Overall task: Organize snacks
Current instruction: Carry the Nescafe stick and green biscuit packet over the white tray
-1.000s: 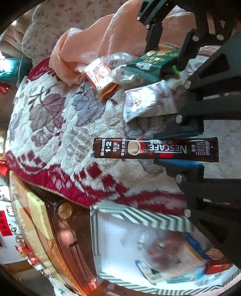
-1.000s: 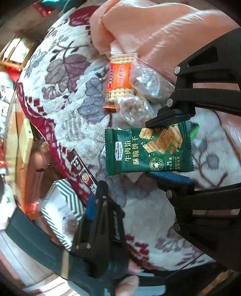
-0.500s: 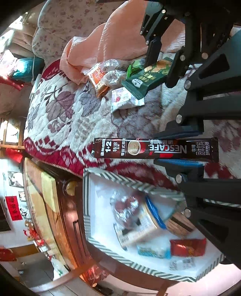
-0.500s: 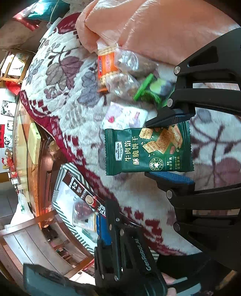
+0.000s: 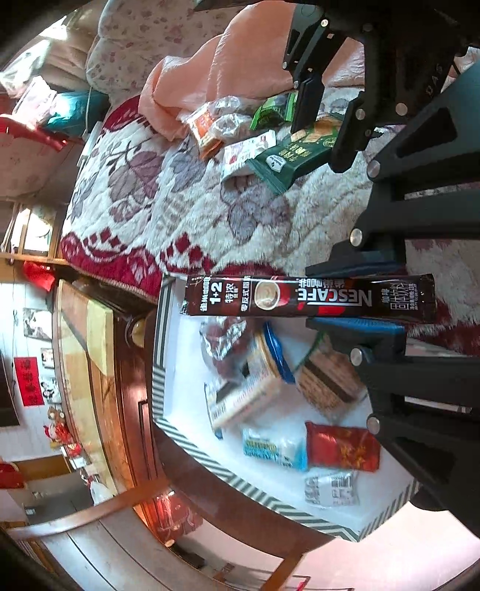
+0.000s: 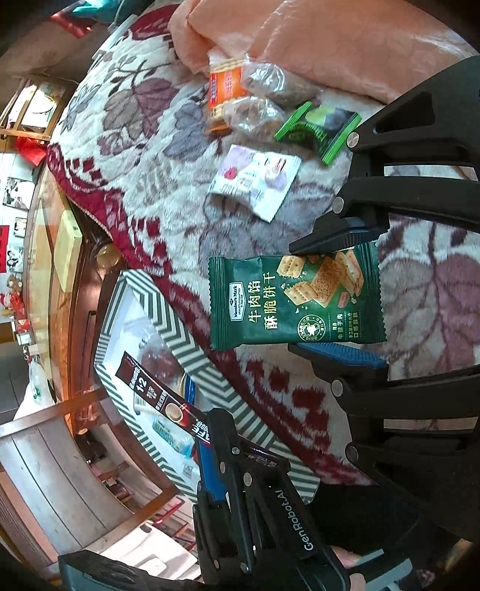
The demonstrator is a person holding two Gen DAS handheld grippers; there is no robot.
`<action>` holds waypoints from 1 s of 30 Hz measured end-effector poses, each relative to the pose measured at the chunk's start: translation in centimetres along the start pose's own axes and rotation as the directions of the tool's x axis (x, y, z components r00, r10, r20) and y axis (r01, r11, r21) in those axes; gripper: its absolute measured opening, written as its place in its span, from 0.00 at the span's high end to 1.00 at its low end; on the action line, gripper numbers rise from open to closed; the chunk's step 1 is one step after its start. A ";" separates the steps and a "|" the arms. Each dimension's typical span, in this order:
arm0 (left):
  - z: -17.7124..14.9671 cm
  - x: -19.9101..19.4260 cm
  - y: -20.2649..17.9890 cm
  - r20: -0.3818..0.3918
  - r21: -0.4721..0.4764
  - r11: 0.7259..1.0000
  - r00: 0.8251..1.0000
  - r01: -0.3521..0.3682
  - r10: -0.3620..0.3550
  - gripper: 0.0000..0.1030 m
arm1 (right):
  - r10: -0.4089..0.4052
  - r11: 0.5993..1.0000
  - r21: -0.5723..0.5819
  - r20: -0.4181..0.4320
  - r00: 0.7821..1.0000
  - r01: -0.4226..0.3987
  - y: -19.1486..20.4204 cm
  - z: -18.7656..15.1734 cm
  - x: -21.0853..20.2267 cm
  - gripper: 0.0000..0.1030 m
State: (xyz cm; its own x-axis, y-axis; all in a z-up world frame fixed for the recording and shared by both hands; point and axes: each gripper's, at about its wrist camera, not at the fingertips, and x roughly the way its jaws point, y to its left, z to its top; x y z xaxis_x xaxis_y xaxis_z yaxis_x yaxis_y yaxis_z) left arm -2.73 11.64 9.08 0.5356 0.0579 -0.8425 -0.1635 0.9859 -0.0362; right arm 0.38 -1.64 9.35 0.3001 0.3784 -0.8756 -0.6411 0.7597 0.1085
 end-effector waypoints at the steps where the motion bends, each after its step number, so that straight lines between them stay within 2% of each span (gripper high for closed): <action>1: -0.1 0.0 0.2 0.000 -0.005 1.000 1.000 0.000 0.000 0.79 | 0.003 1.000 -0.002 0.000 1.000 -0.003 0.2 0.1 0.0 0.57; 16: -0.9 -0.2 3.1 -0.001 -0.060 0.998 1.000 -0.026 0.026 0.79 | 0.017 0.999 -0.045 -0.019 1.000 -0.018 2.7 1.2 0.5 0.57; 30: -1.5 -0.2 6.9 -0.008 -0.137 0.989 0.998 -0.055 0.054 0.79 | 0.032 0.994 -0.108 -0.031 0.999 -0.035 5.4 3.5 1.3 0.57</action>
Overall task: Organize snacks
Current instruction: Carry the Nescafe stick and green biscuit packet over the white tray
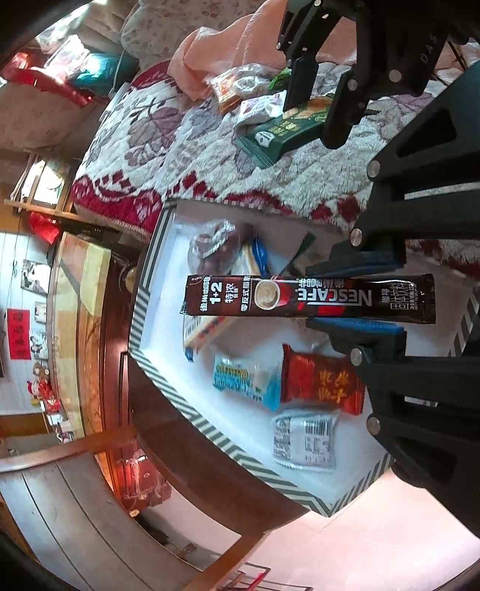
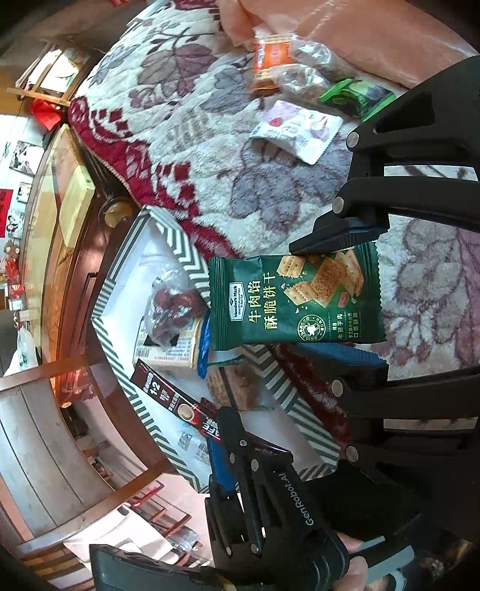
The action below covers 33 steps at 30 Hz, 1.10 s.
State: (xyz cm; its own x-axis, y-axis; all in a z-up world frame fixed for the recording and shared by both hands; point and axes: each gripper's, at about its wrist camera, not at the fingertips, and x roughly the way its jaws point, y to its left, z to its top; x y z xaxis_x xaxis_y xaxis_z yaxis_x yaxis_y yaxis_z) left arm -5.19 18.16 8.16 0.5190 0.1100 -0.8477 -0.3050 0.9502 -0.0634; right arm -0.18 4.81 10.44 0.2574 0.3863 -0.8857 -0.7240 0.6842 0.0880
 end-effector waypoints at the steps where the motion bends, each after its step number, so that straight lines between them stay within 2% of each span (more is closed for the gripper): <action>1: 0.0 0.0 0.3 0.000 -0.006 1.000 1.000 -0.003 0.003 0.79 | 0.002 1.000 -0.005 0.000 1.000 -0.002 0.2 0.2 0.1 0.57; 11: 0.0 0.4 3.4 -0.007 -0.069 0.997 1.000 -0.031 0.031 0.79 | 0.023 0.999 -0.038 -0.005 1.000 -0.023 2.0 2.5 1.1 0.57; 33: -0.3 1.9 5.5 -0.034 -0.110 0.992 0.998 -0.058 0.055 0.79 | 0.049 0.994 -0.093 -0.052 0.997 -0.054 5.3 6.0 4.5 0.57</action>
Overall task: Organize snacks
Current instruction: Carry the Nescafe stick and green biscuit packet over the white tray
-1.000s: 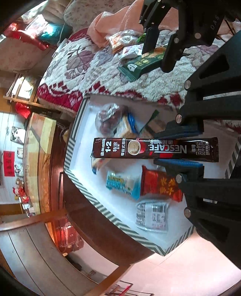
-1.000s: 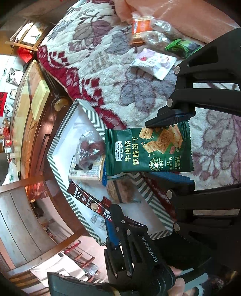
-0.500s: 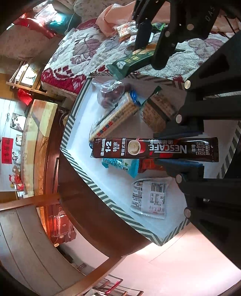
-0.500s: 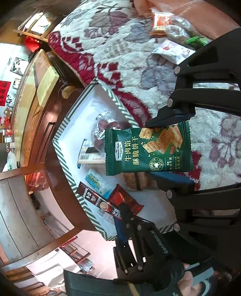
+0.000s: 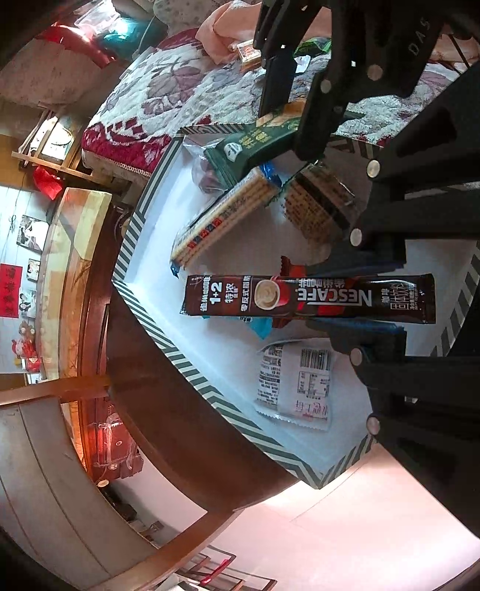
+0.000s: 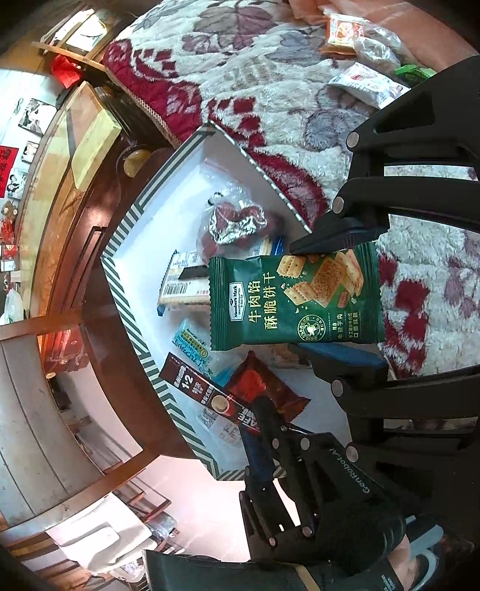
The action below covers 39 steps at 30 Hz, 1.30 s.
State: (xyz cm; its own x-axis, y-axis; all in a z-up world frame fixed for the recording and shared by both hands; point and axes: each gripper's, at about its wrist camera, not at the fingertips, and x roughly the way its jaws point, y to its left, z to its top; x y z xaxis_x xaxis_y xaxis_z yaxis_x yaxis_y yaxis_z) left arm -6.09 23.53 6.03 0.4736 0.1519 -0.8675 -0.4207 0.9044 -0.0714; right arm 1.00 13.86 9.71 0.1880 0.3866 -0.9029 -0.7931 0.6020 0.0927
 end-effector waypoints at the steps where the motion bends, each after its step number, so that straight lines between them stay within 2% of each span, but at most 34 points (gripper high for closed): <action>1: 0.0 0.0 0.0 -0.001 0.000 1.000 1.000 0.000 0.000 0.79 | 0.000 1.000 -0.002 -0.004 1.000 0.000 0.0 0.1 0.2 0.57; 30: 0.5 1.0 -0.1 -0.004 0.002 1.000 1.000 -0.027 0.027 0.79 | -0.014 0.998 0.062 -0.030 0.999 0.016 -0.2 2.7 3.8 0.57; 39: 0.5 1.0 -0.2 -0.002 0.002 0.999 0.999 -0.043 0.043 0.76 | 0.014 0.995 0.095 -0.016 1.000 -0.013 -0.2 2.3 3.2 0.50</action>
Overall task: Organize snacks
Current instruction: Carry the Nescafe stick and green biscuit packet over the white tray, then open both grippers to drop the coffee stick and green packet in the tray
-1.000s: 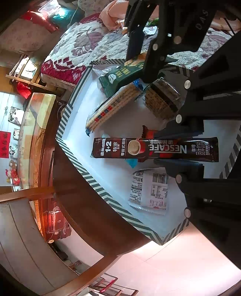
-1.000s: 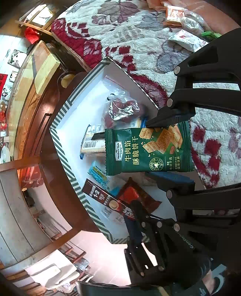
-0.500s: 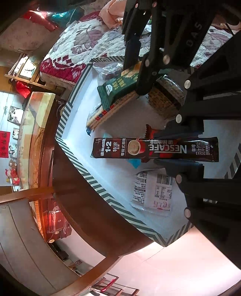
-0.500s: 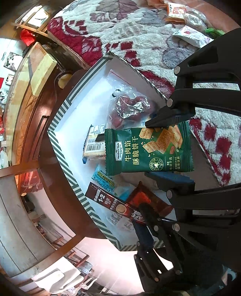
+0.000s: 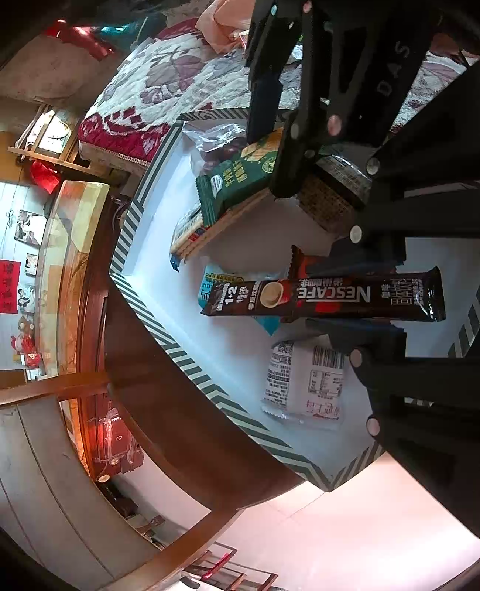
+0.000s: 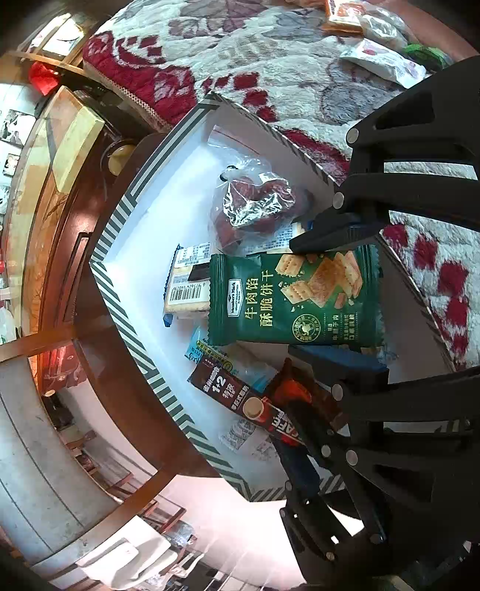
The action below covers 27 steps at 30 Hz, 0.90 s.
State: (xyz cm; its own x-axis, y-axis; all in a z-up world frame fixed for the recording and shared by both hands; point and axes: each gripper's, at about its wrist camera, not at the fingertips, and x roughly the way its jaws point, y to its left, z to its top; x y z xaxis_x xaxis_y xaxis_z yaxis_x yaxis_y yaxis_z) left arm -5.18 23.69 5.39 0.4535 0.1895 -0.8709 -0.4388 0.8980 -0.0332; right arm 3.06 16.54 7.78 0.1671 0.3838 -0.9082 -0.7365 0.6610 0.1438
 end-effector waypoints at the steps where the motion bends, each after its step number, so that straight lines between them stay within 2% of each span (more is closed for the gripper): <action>1: 0.0 0.0 0.0 0.000 0.000 1.000 1.000 -0.006 0.006 0.73 | 0.001 1.000 0.003 0.004 1.000 -0.001 0.0 -0.1 -0.2 0.48; 3: 0.0 0.0 0.0 -0.002 -0.004 1.000 1.000 -0.012 0.012 0.66 | 0.007 1.000 0.007 0.011 1.000 -0.007 0.0 -0.1 -0.5 0.48; 6: -0.2 0.0 0.1 -0.007 -0.015 1.000 1.000 -0.018 0.018 0.48 | 0.007 1.000 0.013 0.019 1.000 -0.007 0.1 -0.2 -0.9 0.48; 10: -0.4 -0.4 0.3 0.001 -0.019 0.999 0.999 -0.033 0.033 0.37 | 0.021 0.999 0.026 0.038 0.999 -0.022 0.1 -0.7 -1.7 0.48; 21: -0.2 -2.7 -0.5 0.062 0.003 0.999 0.997 -0.045 0.045 0.26 | 0.033 0.997 0.063 0.101 0.994 -0.039 -1.3 -2.7 -5.0 0.48; 27: -0.1 -3.7 -2.5 0.085 0.035 0.999 0.996 -0.020 0.017 0.24 | 0.014 0.994 0.103 0.139 0.990 -0.028 -3.4 -4.9 -7.4 0.48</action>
State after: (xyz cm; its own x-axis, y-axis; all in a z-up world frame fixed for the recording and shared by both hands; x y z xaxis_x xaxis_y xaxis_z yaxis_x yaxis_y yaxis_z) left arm -5.85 20.74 8.69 0.5106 0.2376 -0.8263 -0.4202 0.9074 0.0013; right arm 1.09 8.34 12.07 0.2467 0.4790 -0.8425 -0.6691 0.7130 0.2094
